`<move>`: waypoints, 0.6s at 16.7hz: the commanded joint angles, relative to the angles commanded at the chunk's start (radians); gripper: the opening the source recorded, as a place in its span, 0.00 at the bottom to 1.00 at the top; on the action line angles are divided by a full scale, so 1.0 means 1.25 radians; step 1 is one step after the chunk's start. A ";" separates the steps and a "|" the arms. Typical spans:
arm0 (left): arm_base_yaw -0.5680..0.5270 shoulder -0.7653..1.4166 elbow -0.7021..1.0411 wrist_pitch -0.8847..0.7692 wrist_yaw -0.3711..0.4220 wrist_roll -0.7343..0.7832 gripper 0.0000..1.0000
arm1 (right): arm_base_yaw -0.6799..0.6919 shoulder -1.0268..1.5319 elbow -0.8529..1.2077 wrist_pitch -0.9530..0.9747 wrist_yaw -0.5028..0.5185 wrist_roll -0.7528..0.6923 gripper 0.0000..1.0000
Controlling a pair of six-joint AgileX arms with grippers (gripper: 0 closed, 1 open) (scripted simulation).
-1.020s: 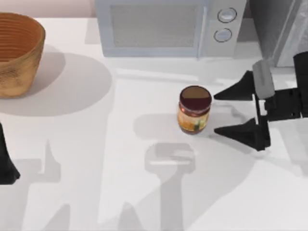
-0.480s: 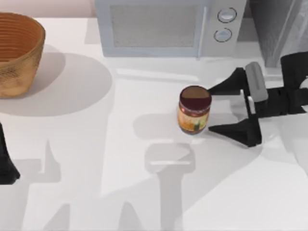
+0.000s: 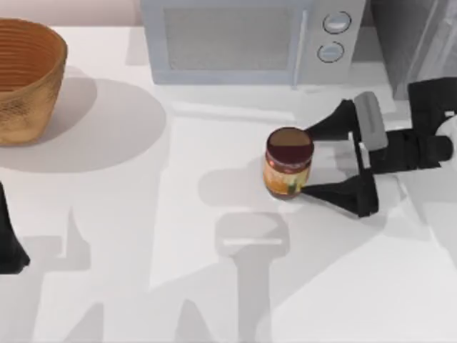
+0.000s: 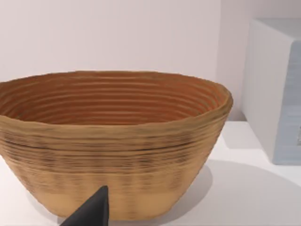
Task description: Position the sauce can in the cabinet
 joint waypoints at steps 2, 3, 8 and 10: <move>0.000 0.000 0.000 0.000 0.000 0.000 1.00 | 0.020 0.015 -0.003 0.077 0.013 0.060 1.00; 0.000 0.000 0.000 0.000 0.000 0.000 1.00 | 0.032 0.022 -0.006 0.118 0.022 0.093 1.00; 0.000 0.000 0.000 0.000 0.000 0.000 1.00 | 0.087 0.042 -0.018 0.268 0.064 0.216 1.00; 0.000 0.000 0.000 0.000 0.000 0.000 1.00 | 0.091 0.042 -0.019 0.276 0.068 0.224 1.00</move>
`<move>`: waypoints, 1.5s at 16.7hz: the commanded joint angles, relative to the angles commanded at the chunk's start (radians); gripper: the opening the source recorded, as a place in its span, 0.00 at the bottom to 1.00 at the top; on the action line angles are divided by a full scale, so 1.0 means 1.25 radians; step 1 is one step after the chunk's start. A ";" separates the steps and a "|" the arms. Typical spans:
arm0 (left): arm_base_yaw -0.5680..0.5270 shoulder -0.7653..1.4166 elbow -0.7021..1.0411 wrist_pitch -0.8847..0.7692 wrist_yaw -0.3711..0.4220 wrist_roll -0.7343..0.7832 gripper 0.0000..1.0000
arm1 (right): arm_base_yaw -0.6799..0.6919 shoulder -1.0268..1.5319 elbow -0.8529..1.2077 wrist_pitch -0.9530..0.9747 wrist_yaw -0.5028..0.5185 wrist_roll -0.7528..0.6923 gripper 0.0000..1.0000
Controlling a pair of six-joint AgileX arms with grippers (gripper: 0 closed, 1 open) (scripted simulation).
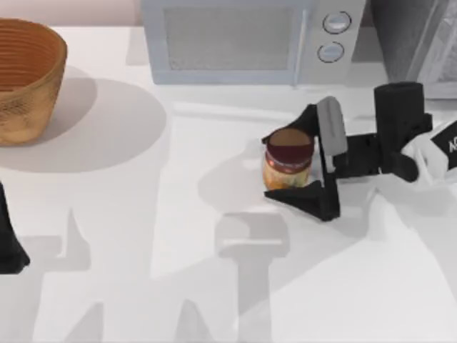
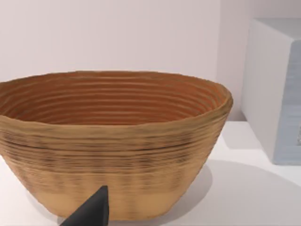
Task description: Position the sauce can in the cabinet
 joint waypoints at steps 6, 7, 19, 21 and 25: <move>0.000 0.000 0.000 0.000 0.000 0.000 1.00 | 0.000 0.000 0.000 0.000 0.000 0.000 0.77; 0.000 0.000 0.000 0.000 0.000 0.000 1.00 | 0.000 0.000 0.000 0.000 0.000 0.000 0.70; 0.000 0.000 0.000 0.000 0.000 0.000 1.00 | 0.000 0.000 0.000 0.000 0.000 0.000 0.00; 0.000 0.000 0.000 0.000 0.000 0.000 1.00 | 0.000 0.000 0.000 0.000 0.000 0.000 0.00; 0.000 0.000 0.000 0.000 0.000 0.000 1.00 | -0.003 -0.001 0.001 0.001 0.000 0.001 0.00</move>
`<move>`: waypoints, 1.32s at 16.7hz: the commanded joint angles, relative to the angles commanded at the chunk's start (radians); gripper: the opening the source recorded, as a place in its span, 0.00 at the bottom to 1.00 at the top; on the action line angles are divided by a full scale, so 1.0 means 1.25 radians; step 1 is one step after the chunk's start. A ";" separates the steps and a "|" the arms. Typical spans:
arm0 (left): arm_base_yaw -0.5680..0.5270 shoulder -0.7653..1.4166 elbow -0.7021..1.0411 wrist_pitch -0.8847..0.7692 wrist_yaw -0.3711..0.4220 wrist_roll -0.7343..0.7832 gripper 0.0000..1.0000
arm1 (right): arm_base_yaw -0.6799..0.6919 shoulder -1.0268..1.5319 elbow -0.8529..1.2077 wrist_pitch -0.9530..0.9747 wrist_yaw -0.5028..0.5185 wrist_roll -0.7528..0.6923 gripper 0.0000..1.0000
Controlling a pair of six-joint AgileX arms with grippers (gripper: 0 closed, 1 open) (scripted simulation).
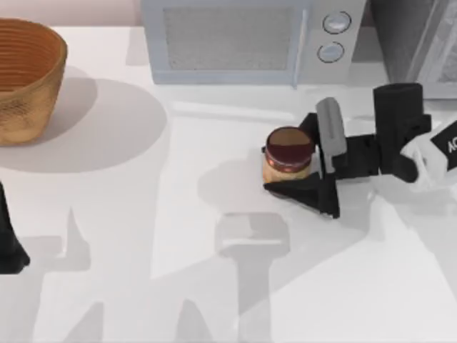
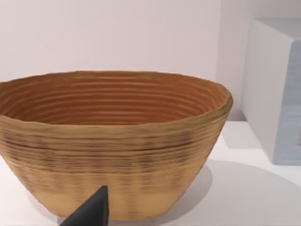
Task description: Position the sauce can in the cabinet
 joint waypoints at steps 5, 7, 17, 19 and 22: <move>0.000 0.000 0.000 0.000 0.000 0.000 1.00 | -0.003 -0.079 0.028 -0.089 0.003 -0.004 0.00; 0.000 0.000 0.000 0.000 0.000 0.000 1.00 | -0.003 -0.138 0.046 -0.179 0.002 -0.004 0.00; 0.000 0.000 0.000 0.000 0.000 0.000 1.00 | 0.000 -0.300 0.095 -0.395 -0.005 0.000 0.00; 0.000 0.000 0.000 0.000 0.000 0.000 1.00 | 0.000 -0.298 0.093 -0.393 -0.005 0.001 0.00; 0.000 0.000 0.000 0.000 0.000 0.000 1.00 | -0.006 -0.348 0.063 -0.391 0.028 0.013 0.00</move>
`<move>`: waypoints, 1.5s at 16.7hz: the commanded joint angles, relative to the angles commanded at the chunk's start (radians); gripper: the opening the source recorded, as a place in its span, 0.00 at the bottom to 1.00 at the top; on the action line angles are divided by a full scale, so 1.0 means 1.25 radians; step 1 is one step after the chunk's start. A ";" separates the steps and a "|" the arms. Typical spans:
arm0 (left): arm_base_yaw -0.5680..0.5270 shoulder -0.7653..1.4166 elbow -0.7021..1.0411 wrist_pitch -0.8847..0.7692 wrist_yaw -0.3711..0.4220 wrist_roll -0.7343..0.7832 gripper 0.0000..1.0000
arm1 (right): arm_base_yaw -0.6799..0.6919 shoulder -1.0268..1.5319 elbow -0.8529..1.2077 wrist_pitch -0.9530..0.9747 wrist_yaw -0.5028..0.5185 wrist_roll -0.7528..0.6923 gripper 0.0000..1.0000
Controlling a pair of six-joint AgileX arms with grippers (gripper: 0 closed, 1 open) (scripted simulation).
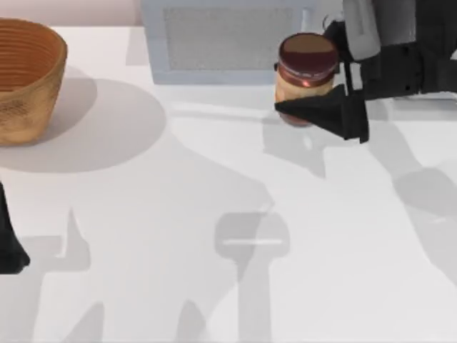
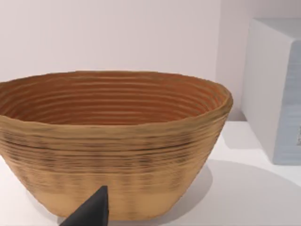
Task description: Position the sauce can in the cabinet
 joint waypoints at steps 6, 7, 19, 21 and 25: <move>0.000 0.000 0.000 0.000 0.000 0.000 1.00 | -0.042 -0.328 -0.199 -0.009 0.199 0.090 0.00; 0.000 0.000 0.000 0.000 0.000 0.000 1.00 | -0.052 -0.410 -0.247 -0.014 0.245 0.112 0.00; 0.000 0.000 0.000 0.000 0.000 0.000 1.00 | -0.167 -1.393 -0.872 -0.068 0.829 0.401 0.00; 0.000 0.000 0.000 0.000 0.000 0.000 1.00 | -0.179 -1.478 -0.940 -0.071 0.895 0.433 0.00; 0.000 0.000 0.000 0.000 0.000 0.000 1.00 | -0.190 -1.546 -0.998 -0.071 0.954 0.462 0.00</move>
